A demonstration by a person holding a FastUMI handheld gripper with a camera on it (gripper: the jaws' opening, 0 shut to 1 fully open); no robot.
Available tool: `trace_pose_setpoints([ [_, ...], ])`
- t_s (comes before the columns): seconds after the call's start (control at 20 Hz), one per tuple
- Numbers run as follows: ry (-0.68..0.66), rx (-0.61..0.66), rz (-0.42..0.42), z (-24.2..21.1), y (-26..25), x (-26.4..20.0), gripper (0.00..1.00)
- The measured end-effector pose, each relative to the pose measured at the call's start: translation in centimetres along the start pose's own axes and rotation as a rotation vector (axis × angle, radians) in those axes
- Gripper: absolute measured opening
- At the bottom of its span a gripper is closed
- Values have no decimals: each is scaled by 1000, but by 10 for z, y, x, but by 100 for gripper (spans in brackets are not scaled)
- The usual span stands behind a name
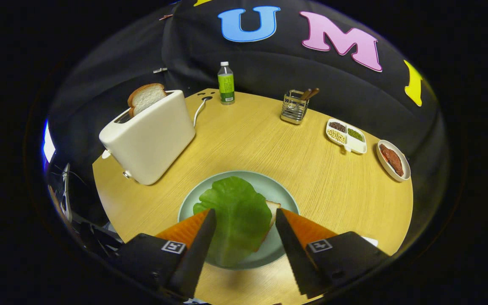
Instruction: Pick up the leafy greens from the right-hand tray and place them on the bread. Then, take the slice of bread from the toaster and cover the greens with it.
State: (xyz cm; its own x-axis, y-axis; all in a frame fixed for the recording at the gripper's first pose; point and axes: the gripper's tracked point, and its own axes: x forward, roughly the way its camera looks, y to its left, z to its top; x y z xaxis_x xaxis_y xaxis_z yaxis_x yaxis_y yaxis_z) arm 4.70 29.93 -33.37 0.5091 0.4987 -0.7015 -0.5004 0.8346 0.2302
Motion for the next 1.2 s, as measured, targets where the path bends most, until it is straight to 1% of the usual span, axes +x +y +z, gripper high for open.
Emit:
trace_pose_setpoints([
  [0.05,-6,3,1,2,0,-1,95],
  [0.1,-15,6,2,4,0,-3,96],
  [0.25,-38,9,-4,15,-1,-14,96],
  [0.45,-150,-14,30,65,19,-43,96],
  [0.55,-223,-35,58,101,37,-60,96],
  [0.65,-286,-47,103,138,63,-77,96],
  [0.85,-351,-64,183,189,118,-93,95],
  [1.05,-354,-95,231,215,174,-82,95],
  [1.2,-321,-83,219,222,198,-52,95],
])
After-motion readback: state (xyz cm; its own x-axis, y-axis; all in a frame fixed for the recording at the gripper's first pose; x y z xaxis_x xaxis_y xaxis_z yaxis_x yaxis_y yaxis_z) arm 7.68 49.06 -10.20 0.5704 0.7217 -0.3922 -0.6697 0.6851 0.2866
